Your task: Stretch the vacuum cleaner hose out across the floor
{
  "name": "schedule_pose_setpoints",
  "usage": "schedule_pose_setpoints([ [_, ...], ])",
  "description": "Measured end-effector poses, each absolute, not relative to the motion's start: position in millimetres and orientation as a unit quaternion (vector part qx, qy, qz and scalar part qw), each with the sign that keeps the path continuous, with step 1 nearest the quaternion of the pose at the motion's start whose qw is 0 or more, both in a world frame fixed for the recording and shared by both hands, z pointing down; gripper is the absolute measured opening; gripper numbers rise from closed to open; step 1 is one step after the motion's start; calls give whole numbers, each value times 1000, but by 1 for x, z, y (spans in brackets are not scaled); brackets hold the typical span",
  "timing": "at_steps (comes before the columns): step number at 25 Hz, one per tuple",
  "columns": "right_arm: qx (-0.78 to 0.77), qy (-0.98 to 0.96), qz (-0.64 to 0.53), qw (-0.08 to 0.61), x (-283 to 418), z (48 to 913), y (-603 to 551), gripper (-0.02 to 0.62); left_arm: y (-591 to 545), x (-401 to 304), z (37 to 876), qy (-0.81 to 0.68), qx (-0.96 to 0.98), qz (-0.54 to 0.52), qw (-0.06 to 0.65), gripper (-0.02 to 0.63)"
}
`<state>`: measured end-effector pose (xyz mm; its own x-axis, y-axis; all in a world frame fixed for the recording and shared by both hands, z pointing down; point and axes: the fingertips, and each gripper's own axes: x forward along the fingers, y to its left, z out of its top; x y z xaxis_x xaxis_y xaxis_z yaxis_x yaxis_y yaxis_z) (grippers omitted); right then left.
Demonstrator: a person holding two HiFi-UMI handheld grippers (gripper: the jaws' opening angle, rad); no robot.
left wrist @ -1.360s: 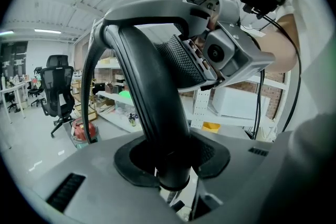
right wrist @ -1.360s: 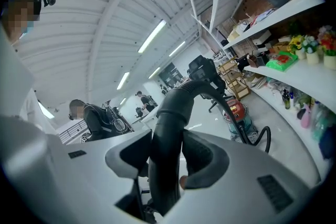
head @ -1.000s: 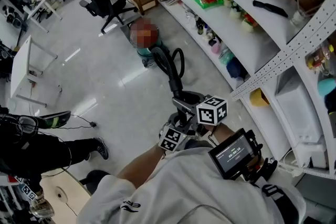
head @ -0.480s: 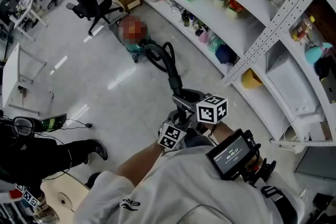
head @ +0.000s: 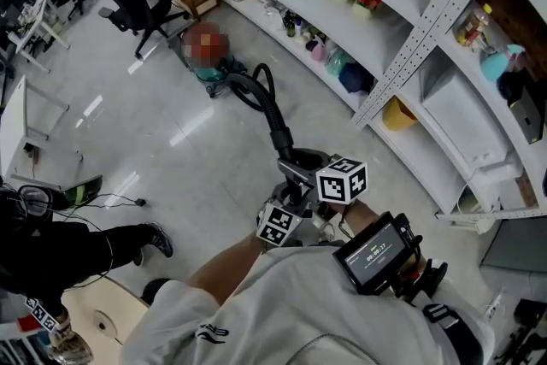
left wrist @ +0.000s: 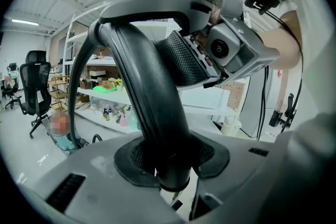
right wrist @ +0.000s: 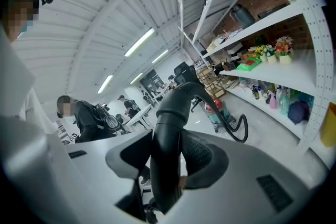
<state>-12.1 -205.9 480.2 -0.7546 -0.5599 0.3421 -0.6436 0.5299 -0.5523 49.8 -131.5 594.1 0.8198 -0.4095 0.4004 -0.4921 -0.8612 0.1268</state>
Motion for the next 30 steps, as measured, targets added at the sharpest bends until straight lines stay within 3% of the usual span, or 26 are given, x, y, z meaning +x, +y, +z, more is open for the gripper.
schedule_pose_setpoints([
  [19,282,-894,343,64,67,479,-75,175,-6,139,592,-298,926,192,132,123],
  [30,343,-871,348,48,91,484,-22,175,56,153,597,-231,944,203,120,123],
])
